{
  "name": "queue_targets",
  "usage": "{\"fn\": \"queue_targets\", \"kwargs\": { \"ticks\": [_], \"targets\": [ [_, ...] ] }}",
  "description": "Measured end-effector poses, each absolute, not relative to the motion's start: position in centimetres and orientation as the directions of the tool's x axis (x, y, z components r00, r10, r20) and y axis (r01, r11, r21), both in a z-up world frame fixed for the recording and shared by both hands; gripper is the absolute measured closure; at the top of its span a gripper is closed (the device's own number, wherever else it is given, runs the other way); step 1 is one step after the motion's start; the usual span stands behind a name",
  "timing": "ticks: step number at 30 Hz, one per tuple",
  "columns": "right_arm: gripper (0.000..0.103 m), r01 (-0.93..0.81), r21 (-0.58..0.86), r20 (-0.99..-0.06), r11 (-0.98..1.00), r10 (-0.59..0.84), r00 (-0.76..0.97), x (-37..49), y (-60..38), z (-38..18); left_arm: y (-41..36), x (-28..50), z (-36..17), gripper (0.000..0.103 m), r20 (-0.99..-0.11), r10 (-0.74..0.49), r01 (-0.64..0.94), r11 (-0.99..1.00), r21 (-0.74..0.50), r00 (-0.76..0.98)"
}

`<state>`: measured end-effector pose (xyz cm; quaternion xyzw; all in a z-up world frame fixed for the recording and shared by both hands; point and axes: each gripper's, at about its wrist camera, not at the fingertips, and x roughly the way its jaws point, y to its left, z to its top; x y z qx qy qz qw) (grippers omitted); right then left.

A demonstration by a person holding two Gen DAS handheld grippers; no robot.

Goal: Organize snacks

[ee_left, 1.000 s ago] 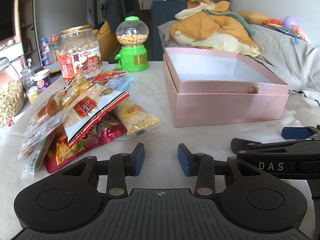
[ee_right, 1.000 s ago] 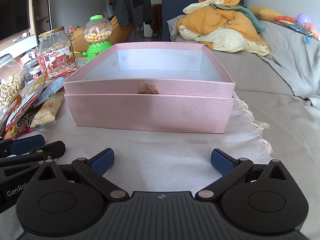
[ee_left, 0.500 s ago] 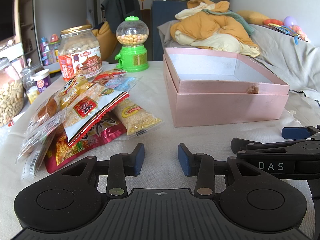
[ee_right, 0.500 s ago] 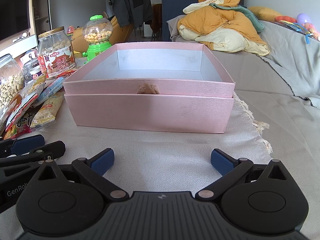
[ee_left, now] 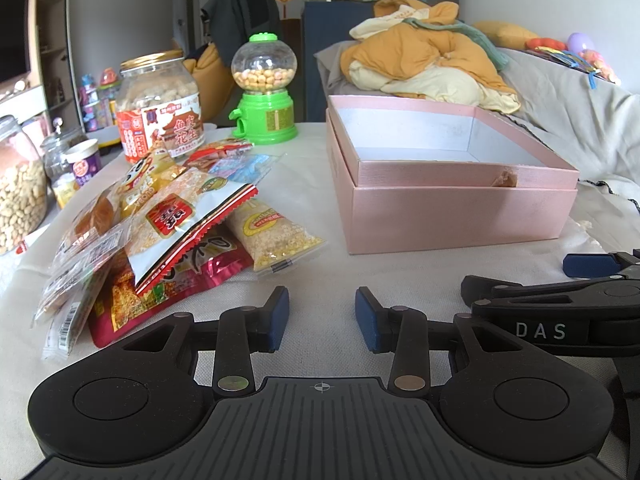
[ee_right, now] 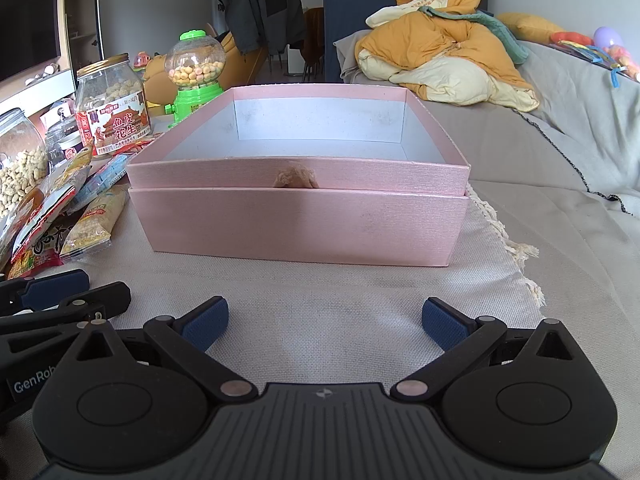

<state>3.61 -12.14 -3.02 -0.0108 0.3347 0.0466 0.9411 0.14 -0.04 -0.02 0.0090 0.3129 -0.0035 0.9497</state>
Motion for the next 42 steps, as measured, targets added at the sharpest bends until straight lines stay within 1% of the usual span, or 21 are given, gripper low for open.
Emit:
{"fn": "queue_targets", "kwargs": {
  "ticks": [3,5,7,9,10,12,14,18,20,22,25,27,29,31,33,36,39,42],
  "targets": [
    [0.0,-0.1,0.013,-0.641,0.995,0.086,0.763,3.9,-11.9,-3.0,0.0,0.4,-0.1,0.061,-0.595,-0.011,0.041,0.998,0.037,0.804],
    [0.0,-0.143,0.013,-0.682,0.99,0.114,0.723,4.4,-12.6,-2.7,0.3,0.1,0.2,0.061,-0.6,-0.033,0.071,0.997,0.039,0.799],
    [0.0,-0.162,0.01,-0.718,0.987,0.12,0.686,5.4,-12.4,-2.3,0.9,-1.1,1.0,0.061,-0.602,-0.1,0.12,0.993,-0.008,0.793],
    [0.0,-0.177,0.007,-0.732,0.984,0.125,0.67,5.9,-12.0,-2.2,2.1,-3.0,2.2,0.059,-0.568,-0.158,0.172,0.985,-0.029,0.808],
    [0.0,-0.193,0.003,-0.732,0.981,0.134,0.668,6.0,-11.9,-2.2,2.7,-3.8,2.9,0.059,-0.55,-0.157,0.173,0.985,-0.023,0.82],
    [0.0,-0.215,0.004,-0.737,0.977,0.148,0.659,6.5,-12.1,-2.1,4.7,-4.8,4.2,0.059,-0.521,-0.162,0.162,0.986,-0.047,0.838],
    [0.0,-0.224,-0.003,-0.745,0.975,0.148,0.651,6.9,-11.8,-2.0,7.6,-4.9,5.1,0.059,-0.505,-0.157,0.119,0.987,-0.107,0.849],
    [0.0,-0.235,0.002,-0.73,0.972,0.162,0.664,7.9,-10.6,-2.0,13.6,-3.8,6.0,0.062,-0.502,-0.049,-0.042,0.985,-0.169,0.863],
    [0.0,-0.245,0.014,-0.719,0.969,0.18,0.671,8.1,-9.8,-2.0,16.5,-3.0,6.0,0.062,-0.51,-0.03,-0.091,0.973,-0.21,0.859],
    [0.0,-0.265,-0.004,-0.71,0.964,0.184,0.68,8.3,-8.7,-2.1,18.8,-1.5,5.5,0.062,-0.535,-0.059,-0.095,0.962,-0.255,0.843],
    [0.0,-0.291,0.001,-0.715,0.957,0.204,0.669,8.9,-7.7,-2.0,20.6,0.8,3.8,0.062,-0.583,-0.137,-0.055,0.953,-0.299,0.801],
    [0.001,-0.307,0.014,-0.72,0.952,0.222,0.658,8.9,-7.4,-1.8,21.0,1.5,2.8,0.062,-0.606,-0.153,-0.048,0.952,-0.303,0.781],
    [0.006,-0.344,0.056,-0.717,0.937,0.277,0.639,8.4,-7.3,-1.3,20.4,0.7,2.6,0.061,-0.594,-0.163,-0.014,0.959,-0.282,0.787],
    [0.007,-0.399,0.12,-0.7,0.909,0.362,0.616,7.6,-7.0,-0.6,19.7,-0.5,2.6,0.061,-0.595,-0.19,0.035,0.964,-0.263,0.781],
    [0.007,-0.439,0.126,-0.687,0.889,0.398,0.608,6.9,-5.7,0.1,19.0,-1.4,2.7,0.061,-0.601,-0.202,0.066,0.969,-0.24,0.774],
    [0.013,-0.465,0.089,-0.682,0.881,0.394,0.616,7.3,-2.8,0.7,18.5,-2.8,2.7,0.061,-0.611,-0.162,0.058,0.981,-0.186,0.775],
    [0.017,-0.47,0.166,-0.678,0.867,0.447,0.584,9.7,-0.6,1.1,18.7,-3.5,2.9,0.061,-0.612,-0.131,0.039,0.986,-0.161,0.78],
    [0.02,-0.474,0.235,-0.675,0.849,0.493,0.549,12.1,1.3,1.3,18.8,-3.8,3.0,0.061,-0.618,-0.136,0.046,0.986,-0.16,0.774]
  ]
}}
